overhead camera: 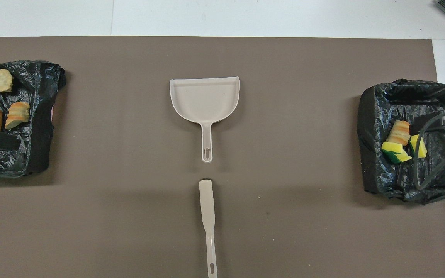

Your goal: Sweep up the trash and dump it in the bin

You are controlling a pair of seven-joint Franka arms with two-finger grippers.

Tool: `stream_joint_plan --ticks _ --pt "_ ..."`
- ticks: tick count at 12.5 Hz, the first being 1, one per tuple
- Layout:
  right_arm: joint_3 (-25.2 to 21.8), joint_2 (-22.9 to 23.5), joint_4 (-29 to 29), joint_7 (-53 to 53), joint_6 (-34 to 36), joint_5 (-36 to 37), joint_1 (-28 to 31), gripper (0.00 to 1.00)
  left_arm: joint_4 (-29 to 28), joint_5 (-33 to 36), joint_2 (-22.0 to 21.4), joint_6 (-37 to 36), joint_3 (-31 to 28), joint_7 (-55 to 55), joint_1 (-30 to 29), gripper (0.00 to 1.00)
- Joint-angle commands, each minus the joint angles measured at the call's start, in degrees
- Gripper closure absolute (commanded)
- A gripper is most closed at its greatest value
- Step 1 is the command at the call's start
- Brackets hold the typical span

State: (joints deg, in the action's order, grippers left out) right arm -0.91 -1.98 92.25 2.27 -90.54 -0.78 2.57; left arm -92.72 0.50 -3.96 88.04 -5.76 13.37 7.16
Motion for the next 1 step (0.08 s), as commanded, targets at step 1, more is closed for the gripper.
stream_joint_plan --ticks 1 --pt "0.12 -1.18 1.53 0.19 -1.13 -0.71 0.24 0.00 -0.44 0.64 -0.44 0.11 0.05 -0.27 -0.65 0.00"
